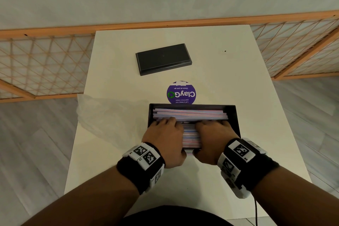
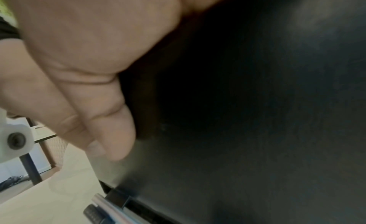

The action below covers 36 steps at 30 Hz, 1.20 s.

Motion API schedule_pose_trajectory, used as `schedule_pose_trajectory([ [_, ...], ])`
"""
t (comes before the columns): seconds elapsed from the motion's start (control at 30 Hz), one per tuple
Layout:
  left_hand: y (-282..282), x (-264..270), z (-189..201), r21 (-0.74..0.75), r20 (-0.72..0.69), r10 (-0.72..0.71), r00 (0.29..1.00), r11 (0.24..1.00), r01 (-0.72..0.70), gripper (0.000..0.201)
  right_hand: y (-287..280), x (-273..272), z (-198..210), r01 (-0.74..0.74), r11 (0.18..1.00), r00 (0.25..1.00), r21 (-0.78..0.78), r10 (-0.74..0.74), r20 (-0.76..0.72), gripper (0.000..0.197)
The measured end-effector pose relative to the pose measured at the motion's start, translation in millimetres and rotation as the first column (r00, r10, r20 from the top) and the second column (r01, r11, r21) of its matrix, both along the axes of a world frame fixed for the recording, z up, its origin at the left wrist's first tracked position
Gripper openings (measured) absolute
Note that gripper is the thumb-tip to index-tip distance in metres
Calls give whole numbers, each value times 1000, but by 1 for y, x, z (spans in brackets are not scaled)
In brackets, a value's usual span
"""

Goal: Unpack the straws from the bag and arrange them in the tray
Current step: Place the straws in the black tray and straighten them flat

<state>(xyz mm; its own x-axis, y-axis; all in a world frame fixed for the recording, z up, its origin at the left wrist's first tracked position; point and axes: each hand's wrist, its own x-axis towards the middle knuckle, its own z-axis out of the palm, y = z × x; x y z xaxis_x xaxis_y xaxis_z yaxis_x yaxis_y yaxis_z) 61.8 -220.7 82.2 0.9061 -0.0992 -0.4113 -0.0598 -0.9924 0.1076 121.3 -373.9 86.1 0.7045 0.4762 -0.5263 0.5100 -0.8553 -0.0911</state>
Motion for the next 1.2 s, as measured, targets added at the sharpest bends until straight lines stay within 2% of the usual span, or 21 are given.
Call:
schedule_pose_trajectory([
  [0.2, 0, 2, 0, -7, -16, 6, 1000, 1000, -6, 57, 2, 3, 2, -10, 1000, 1000, -24, 9, -20, 60],
  [0.37, 0, 1, -1, -16, 7, 12, 1000, 1000, -12, 57, 1, 1, -1, 2, 1000, 1000, 14, -2, 0, 74],
  [0.6, 1, 1, -1, -11, 15, 14, 1000, 1000, -14, 56, 2, 0, -1, 0, 1000, 1000, 6, 0, -4, 72],
  [0.83, 1, 0, -2, -15, 21, 2, 1000, 1000, -2, 56, 2, 3, 5, -30, 999, 999, -29, 29, -14, 58],
  [1.07, 2, -1, -3, -21, 31, -9, 999, 1000, 10, 56, 3, 0, 3, -17, 1000, 1000, -9, 18, 22, 60],
  [1.2, 2, -1, -3, -12, 34, -7, 999, 1000, 7, 56, 3, 1, 4, -16, 1000, 1000, -27, 16, -6, 58],
])
